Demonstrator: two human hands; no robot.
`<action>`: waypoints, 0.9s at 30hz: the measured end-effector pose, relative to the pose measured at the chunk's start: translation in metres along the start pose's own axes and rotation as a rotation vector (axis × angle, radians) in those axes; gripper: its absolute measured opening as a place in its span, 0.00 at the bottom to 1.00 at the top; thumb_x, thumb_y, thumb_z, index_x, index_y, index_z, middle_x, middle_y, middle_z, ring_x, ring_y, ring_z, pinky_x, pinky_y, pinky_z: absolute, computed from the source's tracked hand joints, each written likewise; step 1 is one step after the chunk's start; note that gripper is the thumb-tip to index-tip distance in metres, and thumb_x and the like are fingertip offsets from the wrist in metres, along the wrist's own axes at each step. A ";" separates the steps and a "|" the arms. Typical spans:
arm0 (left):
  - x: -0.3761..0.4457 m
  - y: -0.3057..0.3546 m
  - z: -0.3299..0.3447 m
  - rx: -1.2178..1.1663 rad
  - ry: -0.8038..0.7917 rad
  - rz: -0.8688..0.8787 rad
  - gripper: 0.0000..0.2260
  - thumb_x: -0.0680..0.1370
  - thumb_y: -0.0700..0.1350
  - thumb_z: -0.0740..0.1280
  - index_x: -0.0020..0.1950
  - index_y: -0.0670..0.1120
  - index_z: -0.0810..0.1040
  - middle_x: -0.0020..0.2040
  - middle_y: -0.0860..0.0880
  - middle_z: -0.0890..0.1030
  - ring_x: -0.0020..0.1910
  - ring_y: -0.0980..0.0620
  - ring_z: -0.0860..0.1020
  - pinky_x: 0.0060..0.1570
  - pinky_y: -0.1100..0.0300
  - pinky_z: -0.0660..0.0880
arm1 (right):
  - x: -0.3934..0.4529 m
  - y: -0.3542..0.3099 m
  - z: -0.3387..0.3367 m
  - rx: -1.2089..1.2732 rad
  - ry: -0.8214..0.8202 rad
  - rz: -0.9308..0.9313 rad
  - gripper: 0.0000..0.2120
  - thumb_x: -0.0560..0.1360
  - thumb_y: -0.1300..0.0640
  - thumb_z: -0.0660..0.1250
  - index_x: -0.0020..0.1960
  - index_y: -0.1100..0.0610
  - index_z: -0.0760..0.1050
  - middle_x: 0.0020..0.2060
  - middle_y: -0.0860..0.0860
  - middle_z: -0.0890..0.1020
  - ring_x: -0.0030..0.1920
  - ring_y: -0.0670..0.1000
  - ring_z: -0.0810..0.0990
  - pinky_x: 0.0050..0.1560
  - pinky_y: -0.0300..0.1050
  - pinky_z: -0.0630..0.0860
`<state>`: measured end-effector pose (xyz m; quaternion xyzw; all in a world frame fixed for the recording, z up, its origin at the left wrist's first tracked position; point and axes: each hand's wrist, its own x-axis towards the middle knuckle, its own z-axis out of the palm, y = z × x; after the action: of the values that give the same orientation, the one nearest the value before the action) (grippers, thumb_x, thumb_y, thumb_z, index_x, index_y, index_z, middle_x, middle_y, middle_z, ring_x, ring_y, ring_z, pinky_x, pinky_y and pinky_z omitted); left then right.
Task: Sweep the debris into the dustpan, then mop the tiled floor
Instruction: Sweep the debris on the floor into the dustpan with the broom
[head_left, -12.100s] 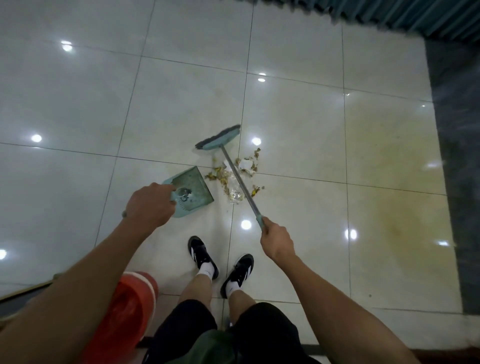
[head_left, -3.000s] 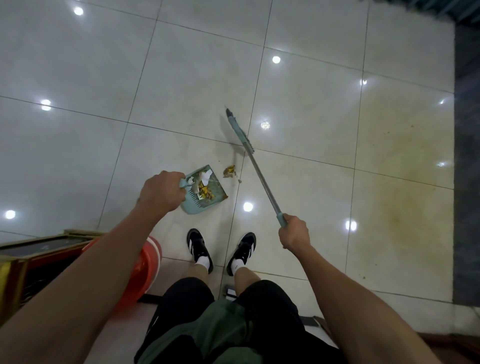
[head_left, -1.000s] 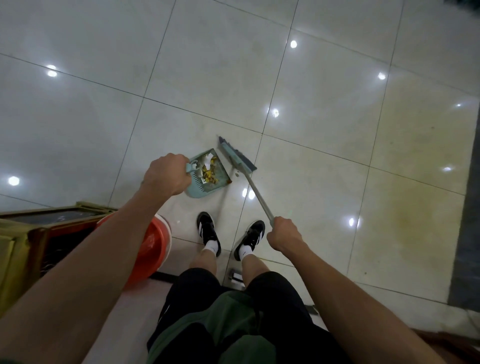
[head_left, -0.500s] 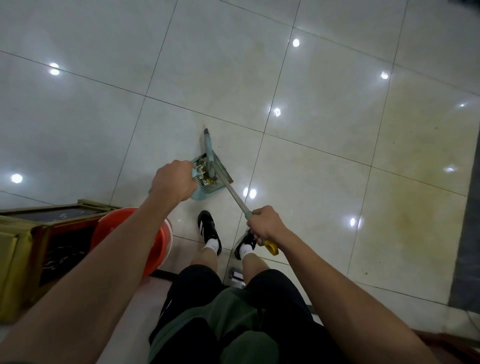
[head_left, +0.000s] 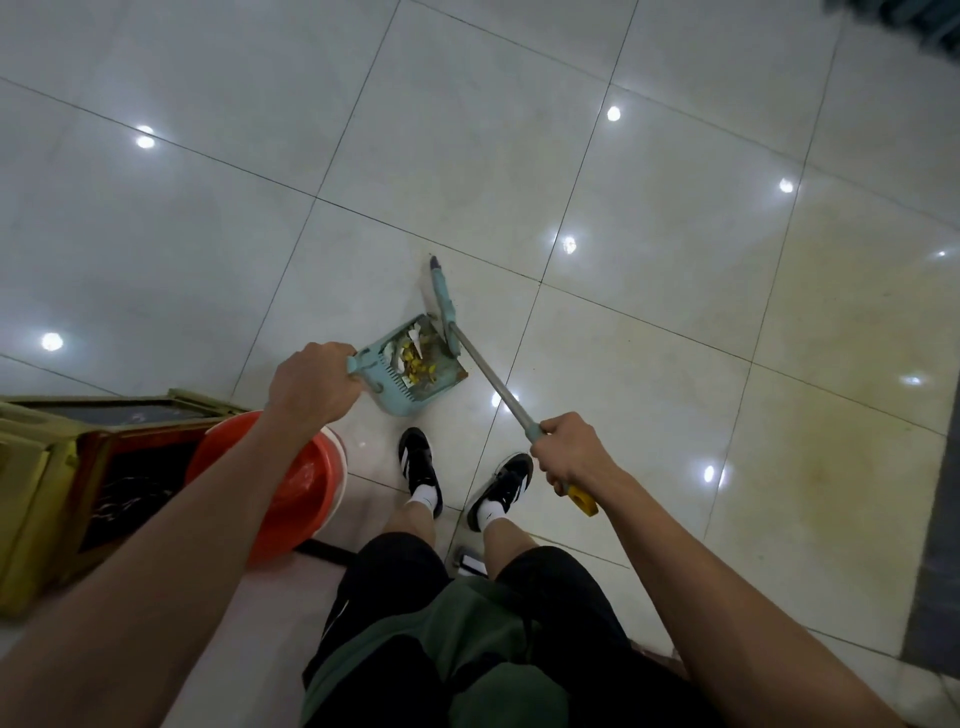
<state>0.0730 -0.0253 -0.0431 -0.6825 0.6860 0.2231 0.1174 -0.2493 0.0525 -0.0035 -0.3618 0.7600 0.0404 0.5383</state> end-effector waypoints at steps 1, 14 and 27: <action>0.000 -0.002 -0.001 0.005 -0.001 -0.007 0.04 0.73 0.49 0.70 0.44 0.49 0.79 0.29 0.57 0.68 0.27 0.55 0.69 0.27 0.63 0.61 | 0.002 0.001 -0.001 -0.008 0.009 -0.002 0.10 0.77 0.61 0.62 0.53 0.64 0.78 0.32 0.56 0.78 0.26 0.52 0.74 0.27 0.42 0.73; 0.004 -0.018 -0.011 0.042 -0.002 -0.078 0.05 0.75 0.48 0.67 0.42 0.49 0.76 0.33 0.52 0.74 0.28 0.54 0.70 0.29 0.60 0.66 | 0.049 -0.011 0.002 -0.517 0.147 -0.090 0.10 0.70 0.62 0.61 0.51 0.57 0.73 0.38 0.50 0.73 0.32 0.49 0.72 0.33 0.42 0.70; -0.004 -0.006 -0.006 -0.041 -0.027 -0.045 0.06 0.75 0.50 0.70 0.42 0.53 0.73 0.33 0.53 0.74 0.34 0.47 0.76 0.35 0.57 0.69 | 0.036 0.001 0.063 -0.434 -0.116 -0.097 0.10 0.75 0.61 0.63 0.55 0.62 0.76 0.48 0.59 0.81 0.43 0.59 0.82 0.42 0.51 0.80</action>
<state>0.0795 -0.0243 -0.0371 -0.6968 0.6644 0.2435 0.1176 -0.2055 0.0633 -0.0612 -0.5022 0.6831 0.1977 0.4920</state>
